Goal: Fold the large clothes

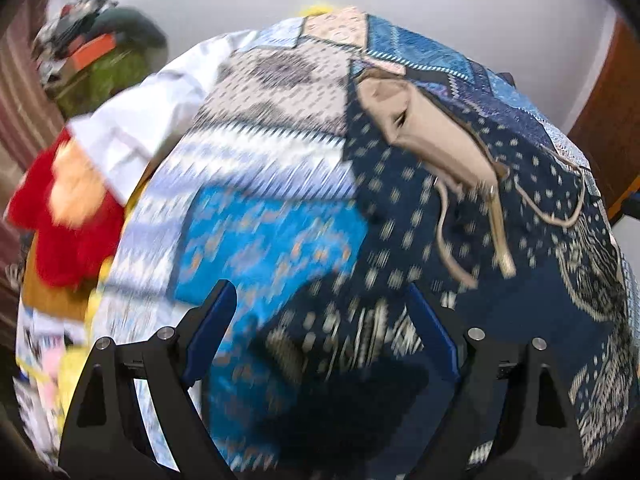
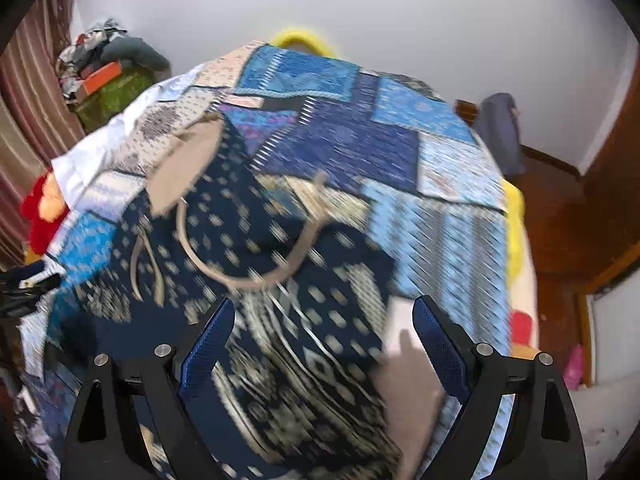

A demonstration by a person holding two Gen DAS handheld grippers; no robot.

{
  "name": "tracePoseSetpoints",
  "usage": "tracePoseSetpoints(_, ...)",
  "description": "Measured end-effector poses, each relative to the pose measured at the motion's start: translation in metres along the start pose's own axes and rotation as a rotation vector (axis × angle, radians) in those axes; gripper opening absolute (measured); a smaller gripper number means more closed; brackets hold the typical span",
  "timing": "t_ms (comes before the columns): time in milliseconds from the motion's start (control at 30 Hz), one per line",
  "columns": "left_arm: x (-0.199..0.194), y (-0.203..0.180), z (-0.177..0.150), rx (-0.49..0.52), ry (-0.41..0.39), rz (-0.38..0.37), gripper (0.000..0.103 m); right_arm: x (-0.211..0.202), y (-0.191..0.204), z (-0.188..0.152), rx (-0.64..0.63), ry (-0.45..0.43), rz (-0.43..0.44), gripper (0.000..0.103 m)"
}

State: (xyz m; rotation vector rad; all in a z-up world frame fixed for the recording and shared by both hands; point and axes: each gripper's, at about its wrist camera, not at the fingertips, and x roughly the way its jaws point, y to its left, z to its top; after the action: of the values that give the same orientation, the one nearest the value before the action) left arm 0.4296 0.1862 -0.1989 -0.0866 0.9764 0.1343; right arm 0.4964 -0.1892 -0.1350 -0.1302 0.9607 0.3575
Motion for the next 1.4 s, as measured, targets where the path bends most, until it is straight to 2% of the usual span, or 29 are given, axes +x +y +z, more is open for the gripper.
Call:
tracePoseSetpoints(133,0.020,-0.018,0.033,0.045,-0.040,-0.013,0.087,0.022,0.031,0.036,-0.040,-0.002,0.051,0.090)
tracePoseSetpoints(267,0.045,-0.022,0.058,0.036,-0.038,-0.014,0.087,0.054,0.064,0.069,-0.083,0.007,0.062,0.090)
tracePoseSetpoints(400,0.079,-0.018,0.073,-0.017,-0.007,-0.001,0.087,0.098,0.088,0.095,-0.091,0.035,0.057,0.090)
tracePoseSetpoints(500,0.106,-0.015,0.081,-0.068,0.031,0.006,0.087,0.134,0.096,0.112,-0.051,0.090,0.075,0.090)
tracePoseSetpoints(600,0.128,-0.013,0.084,-0.122,0.074,-0.039,0.085,0.170,0.097,0.119,-0.002,0.167,0.056,0.089)
tracePoseSetpoints(633,0.131,-0.012,0.084,-0.150,0.077,-0.067,0.083,0.177,0.098,0.119,-0.007,0.171,0.044,0.089)
tracePoseSetpoints(667,0.133,-0.011,0.084,-0.174,0.075,-0.093,0.075,0.178,0.101,0.118,-0.019,0.155,0.028,0.082)
tracePoseSetpoints(700,0.131,-0.012,0.085,-0.185,0.063,-0.110,0.059,0.178,0.105,0.117,-0.036,0.135,0.020,0.068)
tracePoseSetpoints(733,0.129,-0.015,0.086,-0.183,0.052,-0.136,0.049,0.176,0.109,0.114,-0.056,0.121,0.017,0.059)
tracePoseSetpoints(767,0.127,-0.019,0.087,-0.170,0.049,-0.150,0.030,0.175,0.114,0.112,-0.072,0.113,0.026,0.041)
tracePoseSetpoints(800,0.123,-0.023,0.088,-0.158,0.045,-0.137,0.010,0.172,0.119,0.109,-0.091,0.105,0.041,0.029)
tracePoseSetpoints(833,0.119,-0.028,0.089,-0.135,0.039,-0.126,0.005,0.169,0.124,0.106,-0.105,0.100,0.045,0.023)
tracePoseSetpoints(867,0.111,-0.034,0.089,-0.109,0.029,-0.127,0.005,0.165,0.128,0.104,-0.117,0.099,0.051,0.015)
tracePoseSetpoints(900,0.102,-0.037,0.089,-0.092,0.011,-0.133,0.004,0.157,0.131,0.101,-0.128,0.088,0.049,0.013)
tracePoseSetpoints(1033,0.045,-0.051,0.079,-0.016,-0.072,-0.190,0.004,0.113,0.124,0.092,-0.125,0.026,0.087,0.010)
tracePoseSetpoints(1167,-0.013,-0.074,0.046,0.114,-0.118,-0.232,0.004,0.058,0.111,0.068,-0.148,0.008,0.139,0.009)
tracePoseSetpoints(1300,-0.039,-0.092,-0.001,0.178,-0.061,-0.290,0.004,0.015,0.100,0.020,-0.181,0.045,0.163,0.009)
tracePoseSetpoints(1400,-0.036,-0.104,-0.041,0.205,0.012,-0.276,0.004,-0.006,0.088,-0.028,-0.183,0.073,0.150,0.009)
